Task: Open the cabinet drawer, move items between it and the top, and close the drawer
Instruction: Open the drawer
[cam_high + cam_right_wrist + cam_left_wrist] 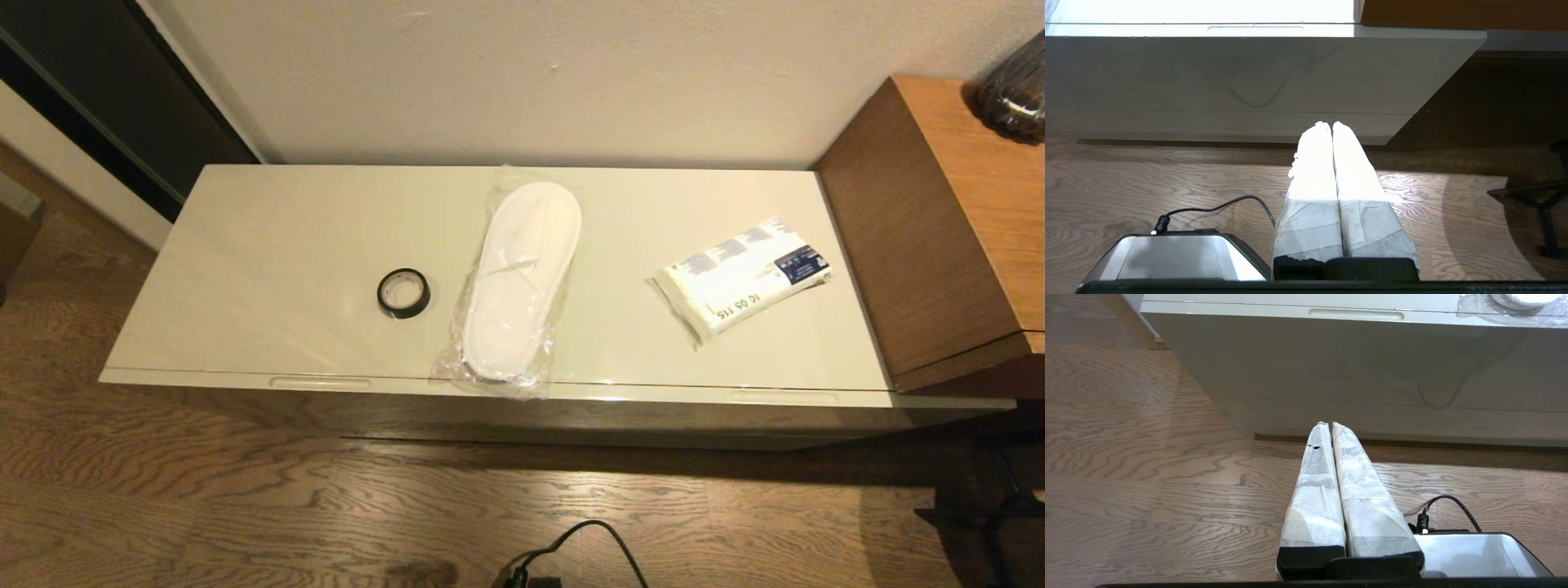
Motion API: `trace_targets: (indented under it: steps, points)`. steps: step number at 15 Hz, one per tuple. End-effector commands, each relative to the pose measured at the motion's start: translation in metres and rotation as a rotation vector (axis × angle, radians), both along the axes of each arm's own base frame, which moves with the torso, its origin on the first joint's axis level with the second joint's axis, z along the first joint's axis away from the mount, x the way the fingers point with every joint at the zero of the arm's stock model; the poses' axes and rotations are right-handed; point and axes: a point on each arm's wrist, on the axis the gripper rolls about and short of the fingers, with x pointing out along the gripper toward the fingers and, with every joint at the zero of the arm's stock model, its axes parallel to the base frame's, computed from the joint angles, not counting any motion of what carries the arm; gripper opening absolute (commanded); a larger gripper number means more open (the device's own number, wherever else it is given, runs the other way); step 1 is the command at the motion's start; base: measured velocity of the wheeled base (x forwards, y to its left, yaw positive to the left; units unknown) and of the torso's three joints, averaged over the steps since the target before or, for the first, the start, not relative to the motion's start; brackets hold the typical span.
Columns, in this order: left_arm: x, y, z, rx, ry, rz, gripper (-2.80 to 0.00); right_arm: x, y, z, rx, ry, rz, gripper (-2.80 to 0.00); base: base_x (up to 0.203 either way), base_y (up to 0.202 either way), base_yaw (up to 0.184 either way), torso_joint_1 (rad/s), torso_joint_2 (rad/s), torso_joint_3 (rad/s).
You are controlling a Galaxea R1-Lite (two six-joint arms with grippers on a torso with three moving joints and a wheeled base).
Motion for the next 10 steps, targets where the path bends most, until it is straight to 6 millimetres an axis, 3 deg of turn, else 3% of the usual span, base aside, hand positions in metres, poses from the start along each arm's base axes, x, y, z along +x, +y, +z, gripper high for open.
trace_targets:
  steps: [1, 10]
  points:
    - [0.0001, 0.0000, 0.0000, 0.001, 0.001, 0.001, -2.80, 0.0001, 0.0000, 0.0000, 0.000, 0.001, 0.001, -2.80, 0.000, 0.000, 0.000, 0.000, 0.00, 0.000]
    - [0.0001, 0.0000, 0.0002, 0.001, 0.000, -0.002, -2.80, 0.0001, 0.0000, 0.0000, 0.001, 0.001, 0.001, -2.80, 0.000, 0.000, 0.000, 0.000, 0.00, 0.000]
